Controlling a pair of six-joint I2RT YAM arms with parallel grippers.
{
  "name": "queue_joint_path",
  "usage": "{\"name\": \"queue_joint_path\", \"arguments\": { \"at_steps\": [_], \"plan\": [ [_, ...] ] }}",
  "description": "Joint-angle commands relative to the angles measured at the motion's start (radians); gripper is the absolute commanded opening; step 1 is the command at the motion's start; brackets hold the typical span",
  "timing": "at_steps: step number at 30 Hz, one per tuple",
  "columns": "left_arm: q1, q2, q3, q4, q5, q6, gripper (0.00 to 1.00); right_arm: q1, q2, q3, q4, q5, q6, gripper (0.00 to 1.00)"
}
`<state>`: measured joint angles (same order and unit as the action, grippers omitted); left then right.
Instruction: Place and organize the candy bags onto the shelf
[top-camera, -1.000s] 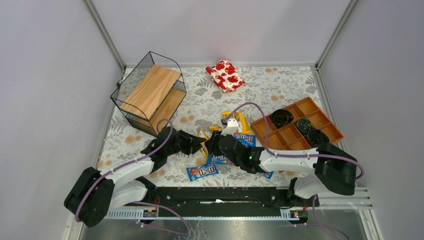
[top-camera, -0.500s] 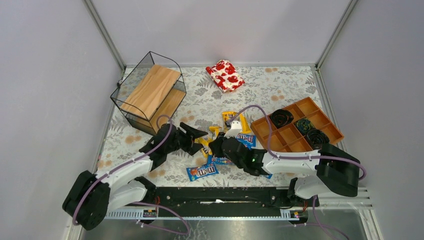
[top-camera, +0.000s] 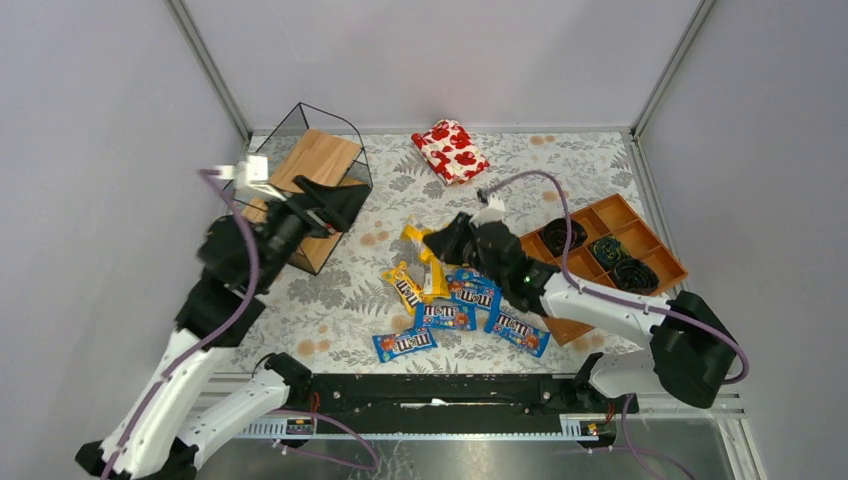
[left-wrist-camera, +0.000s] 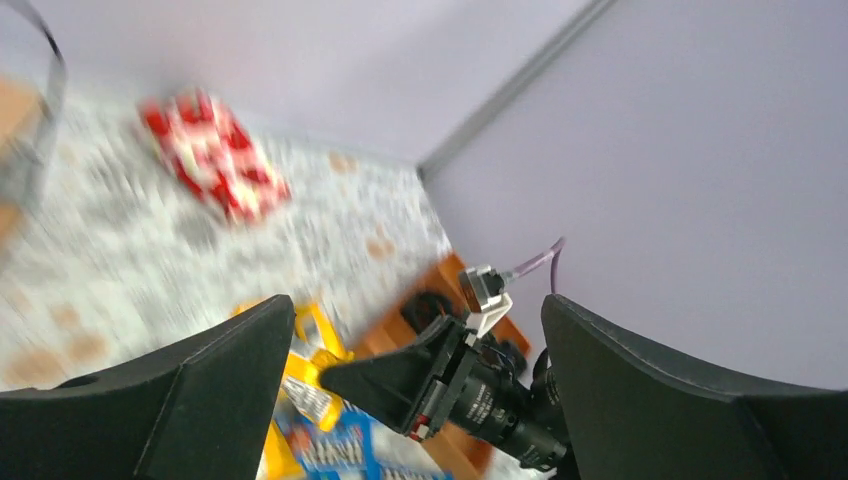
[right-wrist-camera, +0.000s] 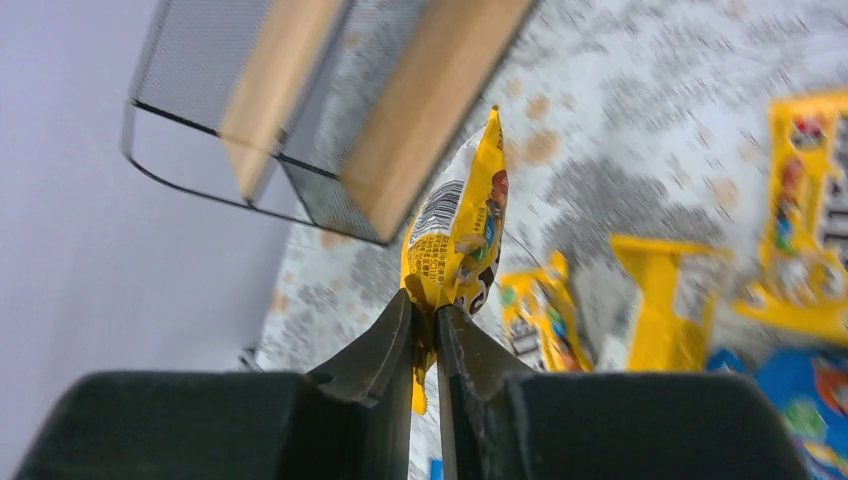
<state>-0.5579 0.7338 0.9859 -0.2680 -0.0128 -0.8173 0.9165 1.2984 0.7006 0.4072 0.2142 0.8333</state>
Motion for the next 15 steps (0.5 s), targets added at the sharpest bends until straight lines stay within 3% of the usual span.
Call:
{"name": "queue_joint_path", "arguments": {
  "at_steps": [1,6,15],
  "plan": [
    [0.004,-0.034,0.172,-0.079,-0.176,0.422,0.99,-0.074,0.072,0.23,0.058,-0.184,-0.006,0.06],
    [0.005,-0.078,0.23,-0.016,-0.244,0.511,0.99,-0.14,0.294,0.526,0.032,-0.343,0.025,0.06],
    [0.004,-0.213,0.083,0.175,-0.298,0.636,0.99,-0.181,0.875,1.271,-0.137,-0.524,0.125,0.07]
  ]
}}
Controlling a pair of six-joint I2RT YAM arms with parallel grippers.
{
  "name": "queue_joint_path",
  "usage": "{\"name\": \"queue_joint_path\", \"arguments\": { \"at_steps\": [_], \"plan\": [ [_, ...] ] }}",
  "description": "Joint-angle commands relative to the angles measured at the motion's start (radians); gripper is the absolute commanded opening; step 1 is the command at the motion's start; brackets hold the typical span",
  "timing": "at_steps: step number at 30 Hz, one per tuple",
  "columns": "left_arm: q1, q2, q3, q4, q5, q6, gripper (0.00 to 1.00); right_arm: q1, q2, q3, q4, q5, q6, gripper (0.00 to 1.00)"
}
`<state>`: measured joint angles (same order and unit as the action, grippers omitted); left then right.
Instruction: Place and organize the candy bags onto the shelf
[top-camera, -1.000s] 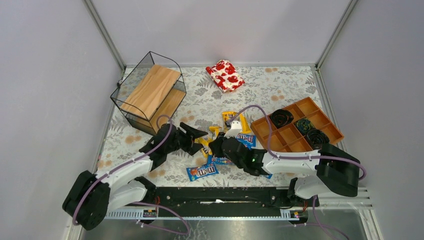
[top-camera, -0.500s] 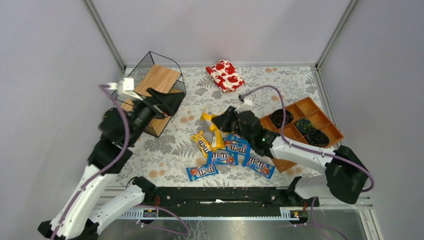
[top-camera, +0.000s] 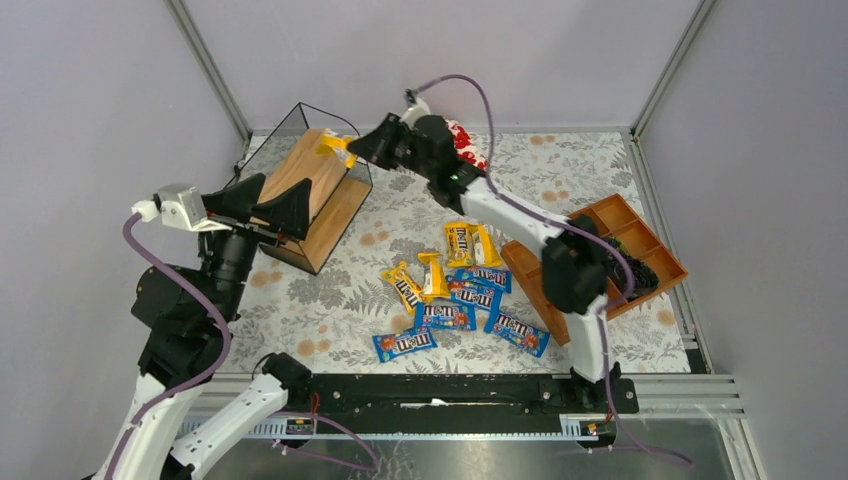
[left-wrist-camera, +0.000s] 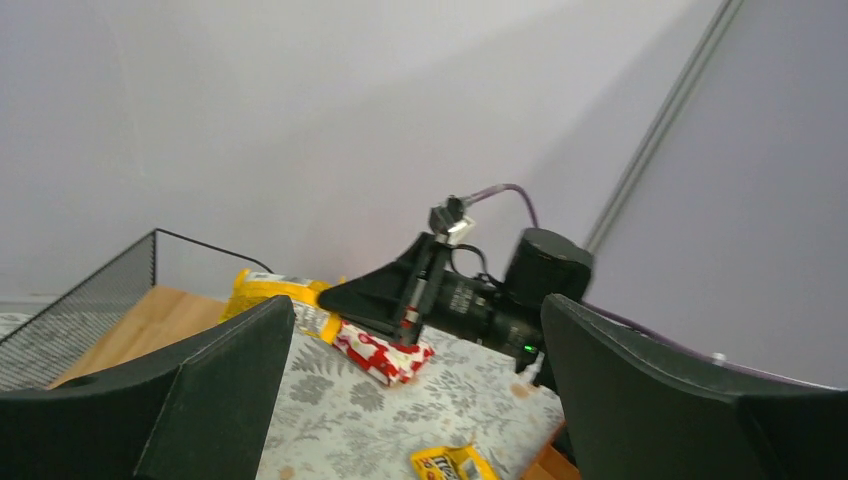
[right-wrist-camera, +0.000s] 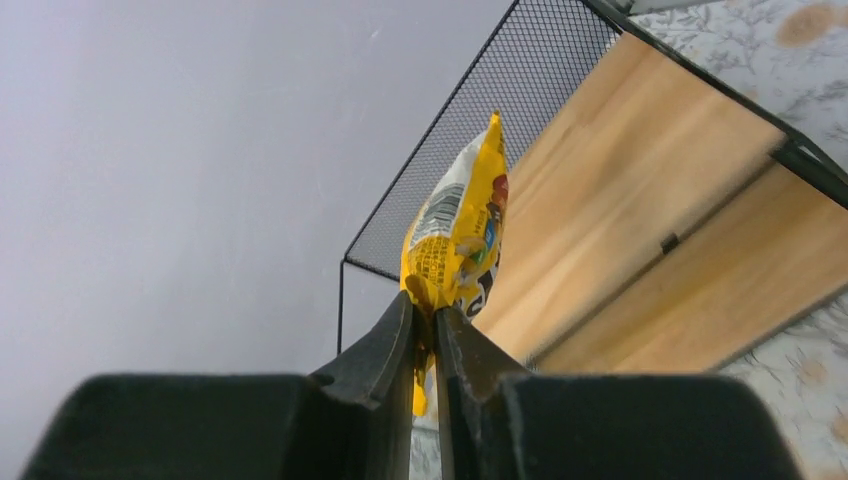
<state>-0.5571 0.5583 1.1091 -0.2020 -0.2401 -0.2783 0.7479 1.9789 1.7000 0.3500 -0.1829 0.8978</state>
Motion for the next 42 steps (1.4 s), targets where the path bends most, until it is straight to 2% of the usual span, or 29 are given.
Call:
{"name": "queue_joint_path", "arguments": {
  "at_steps": [1,5,11,17,24,27,32,39,42],
  "plan": [
    [0.002,-0.05,-0.056,0.122,-0.087,0.102,0.99,-0.016,0.261,0.36,-0.096,-0.15,0.075,0.07],
    [0.001,-0.095,-0.13,0.185,-0.129,0.126,0.99,-0.036,0.486,0.648,-0.133,-0.224,0.171,0.07],
    [0.0,-0.14,-0.213,0.223,-0.162,0.134,0.99,-0.077,0.583,0.678,-0.051,-0.268,0.278,0.09],
    [0.006,-0.148,-0.267,0.249,-0.186,0.128,0.99,-0.118,0.616,0.674,-0.007,-0.303,0.317,0.1],
    [0.006,-0.16,-0.294,0.247,-0.224,0.117,0.99,-0.133,0.603,0.638,0.02,-0.319,0.337,0.44],
    [0.008,-0.16,-0.297,0.244,-0.224,0.113,0.99,-0.133,0.557,0.548,0.054,-0.315,0.335,0.5],
    [0.011,-0.155,-0.299,0.24,-0.213,0.104,0.99,-0.128,0.481,0.416,0.099,-0.297,0.333,0.52],
    [0.012,-0.158,-0.303,0.238,-0.209,0.099,0.99,-0.107,0.457,0.388,0.14,-0.286,0.338,0.45],
    [0.013,-0.158,-0.304,0.238,-0.208,0.098,0.99,-0.102,0.446,0.372,0.177,-0.28,0.339,0.52]
  ]
}}
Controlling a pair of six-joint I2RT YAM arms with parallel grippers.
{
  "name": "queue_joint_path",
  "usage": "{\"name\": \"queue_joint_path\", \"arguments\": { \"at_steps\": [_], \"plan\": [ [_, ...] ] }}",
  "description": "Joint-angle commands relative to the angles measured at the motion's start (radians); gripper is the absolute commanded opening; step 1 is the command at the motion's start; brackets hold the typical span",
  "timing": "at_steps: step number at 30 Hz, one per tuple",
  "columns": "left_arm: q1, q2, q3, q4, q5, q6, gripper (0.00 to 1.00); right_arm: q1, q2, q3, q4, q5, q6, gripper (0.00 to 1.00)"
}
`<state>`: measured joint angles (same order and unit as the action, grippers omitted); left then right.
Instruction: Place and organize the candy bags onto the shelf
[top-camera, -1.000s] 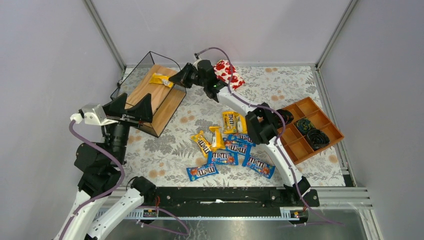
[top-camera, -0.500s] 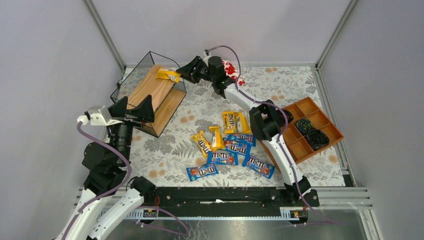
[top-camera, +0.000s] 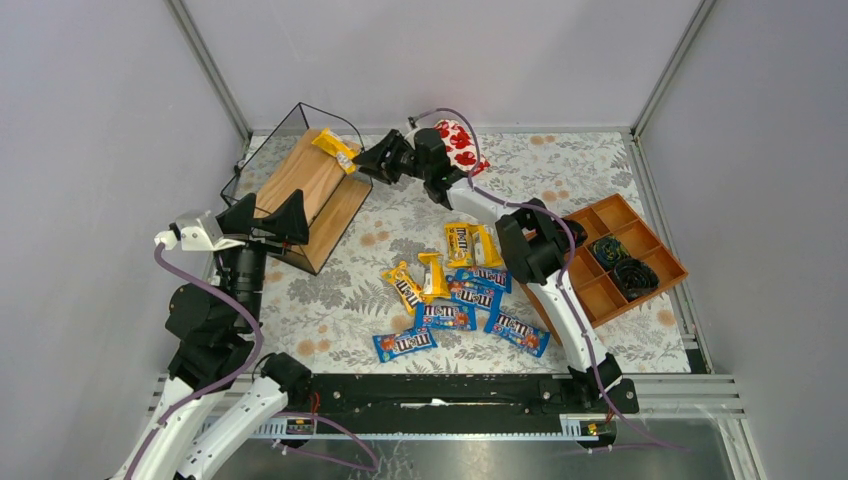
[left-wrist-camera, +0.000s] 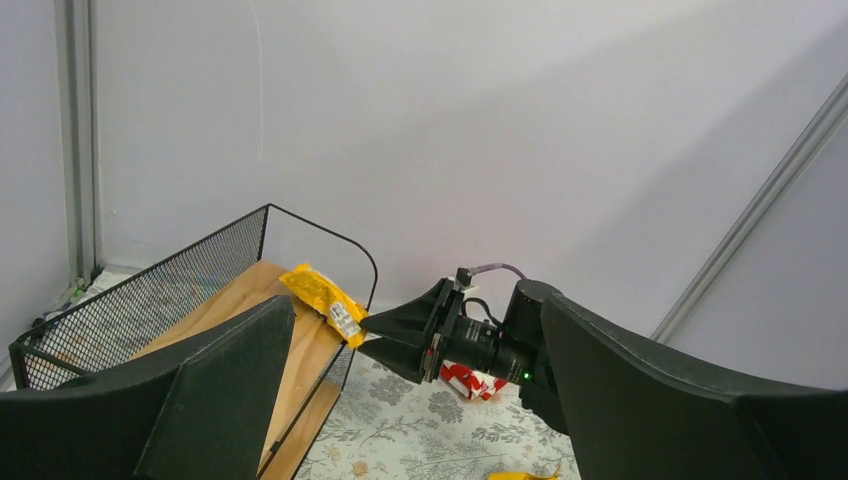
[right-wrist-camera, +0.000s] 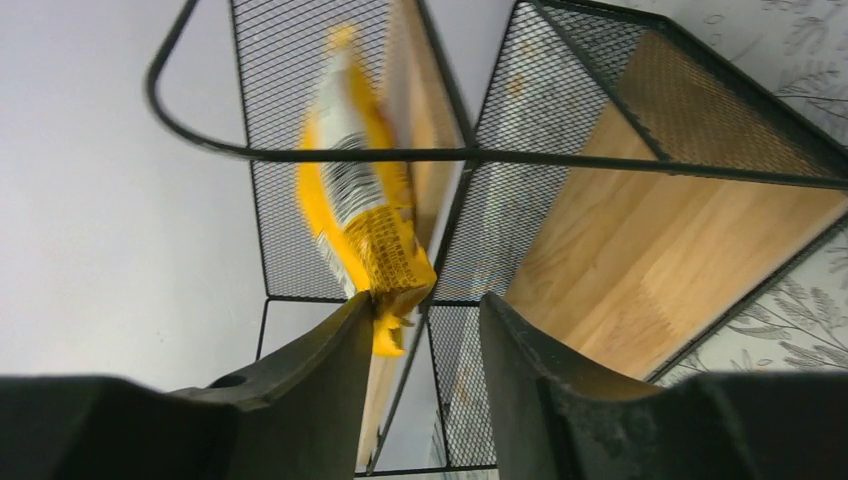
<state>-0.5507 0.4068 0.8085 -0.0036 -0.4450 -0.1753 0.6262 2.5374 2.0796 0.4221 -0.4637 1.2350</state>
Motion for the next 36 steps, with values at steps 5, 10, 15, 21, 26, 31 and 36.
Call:
{"name": "queue_joint_path", "arguments": {
  "at_steps": [5,10,15,21,26,31,36],
  "plan": [
    [0.006,-0.006,-0.004,0.04,-0.003,-0.006,0.99,0.026,-0.13,-0.035,0.127,0.018,0.003,0.49],
    [0.006,-0.007,-0.005,0.04,0.003,-0.009,0.99,0.03,-0.106,0.006,0.112,0.016,0.008,0.39],
    [0.006,-0.005,-0.006,0.04,0.004,-0.011,0.99,0.031,-0.057,0.104,0.025,0.035,-0.027,0.29],
    [0.006,-0.006,-0.008,0.04,0.011,-0.016,0.99,0.029,-0.001,0.202,-0.051,0.05,-0.054,0.2],
    [0.006,-0.007,-0.008,0.04,0.013,-0.018,0.99,0.019,0.024,0.234,-0.07,0.056,-0.053,0.19],
    [0.006,-0.005,-0.008,0.042,0.015,-0.021,0.99,0.014,0.061,0.266,-0.073,0.047,-0.031,0.17],
    [0.006,0.0,-0.008,0.041,0.015,-0.023,0.99,0.008,0.069,0.283,-0.098,0.066,-0.048,0.17]
  ]
}}
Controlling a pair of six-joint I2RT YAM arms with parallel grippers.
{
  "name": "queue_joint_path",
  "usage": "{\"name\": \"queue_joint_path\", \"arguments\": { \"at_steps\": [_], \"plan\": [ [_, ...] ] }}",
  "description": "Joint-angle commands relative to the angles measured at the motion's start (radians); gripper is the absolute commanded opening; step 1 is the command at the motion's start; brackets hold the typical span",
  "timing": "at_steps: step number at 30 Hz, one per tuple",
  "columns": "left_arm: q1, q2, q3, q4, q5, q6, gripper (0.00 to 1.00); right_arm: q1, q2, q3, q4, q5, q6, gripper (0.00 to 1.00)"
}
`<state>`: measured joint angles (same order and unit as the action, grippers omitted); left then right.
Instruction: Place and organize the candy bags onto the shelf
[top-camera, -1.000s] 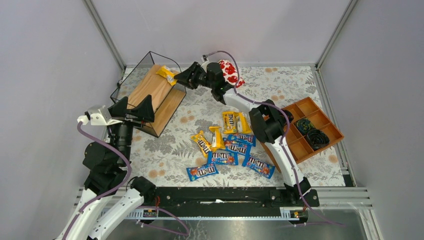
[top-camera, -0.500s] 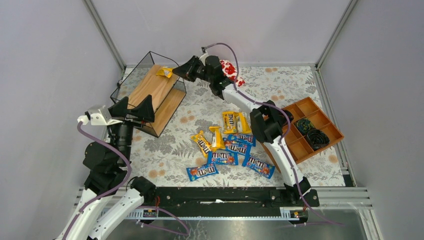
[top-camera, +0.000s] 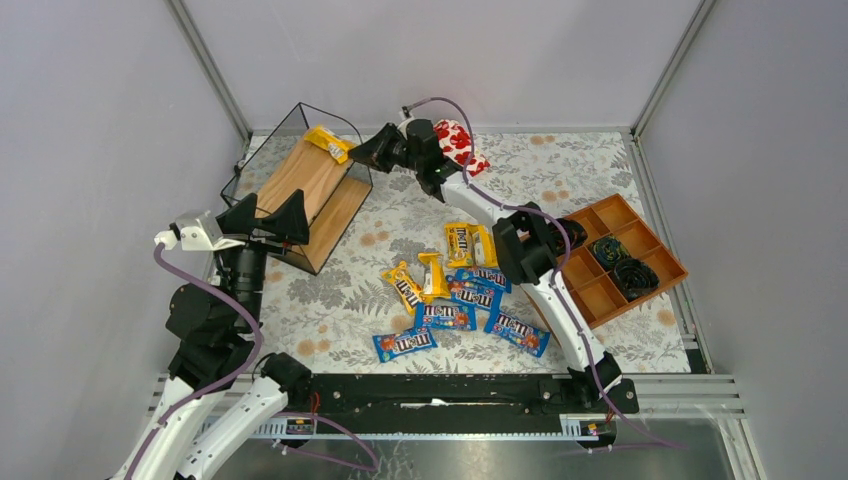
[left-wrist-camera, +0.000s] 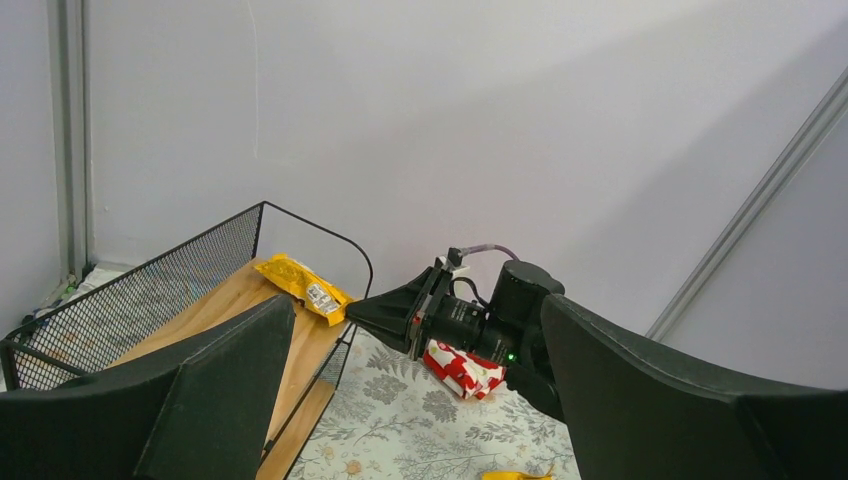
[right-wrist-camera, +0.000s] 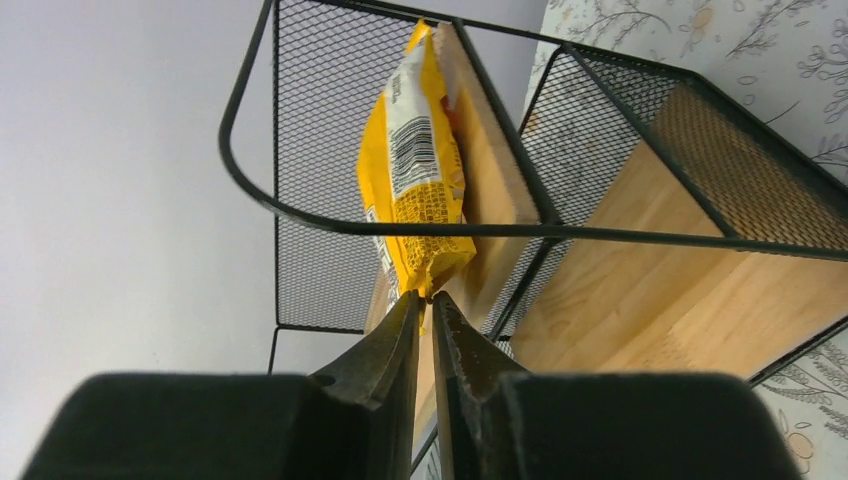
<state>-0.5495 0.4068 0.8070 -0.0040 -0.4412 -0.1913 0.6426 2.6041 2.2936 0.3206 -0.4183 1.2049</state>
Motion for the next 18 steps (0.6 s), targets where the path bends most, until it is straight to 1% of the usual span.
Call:
{"name": "queue_joint_path", "arguments": {
  "at_steps": [1,5,8,11,13,15,17,18],
  "plan": [
    [0.005,0.0,-0.006,0.042,0.012,-0.007,0.99,-0.01,0.005,0.075,0.001,0.022,-0.017,0.16],
    [0.004,0.001,-0.006,0.041,0.016,-0.009,0.99,-0.015,0.018,0.095,-0.009,0.016,-0.018,0.18],
    [0.003,0.001,-0.006,0.039,0.019,-0.01,0.99,-0.018,0.01,0.092,-0.016,0.009,-0.028,0.23],
    [0.004,0.001,-0.007,0.038,0.017,-0.008,0.99,-0.024,-0.023,0.053,-0.016,-0.013,-0.04,0.32],
    [0.003,0.001,-0.008,0.039,0.016,-0.008,0.99,-0.025,-0.073,-0.009,-0.014,-0.043,-0.062,0.4],
    [0.004,0.003,-0.009,0.038,0.013,-0.007,0.99,-0.026,-0.154,-0.111,-0.014,-0.078,-0.108,0.47],
    [0.004,0.003,-0.009,0.038,0.012,-0.008,0.99,-0.026,-0.263,-0.246,-0.029,-0.101,-0.186,0.54],
    [0.004,0.002,-0.009,0.038,0.013,-0.008,0.99,-0.026,-0.323,-0.352,-0.045,-0.104,-0.235,0.57]
  ]
}}
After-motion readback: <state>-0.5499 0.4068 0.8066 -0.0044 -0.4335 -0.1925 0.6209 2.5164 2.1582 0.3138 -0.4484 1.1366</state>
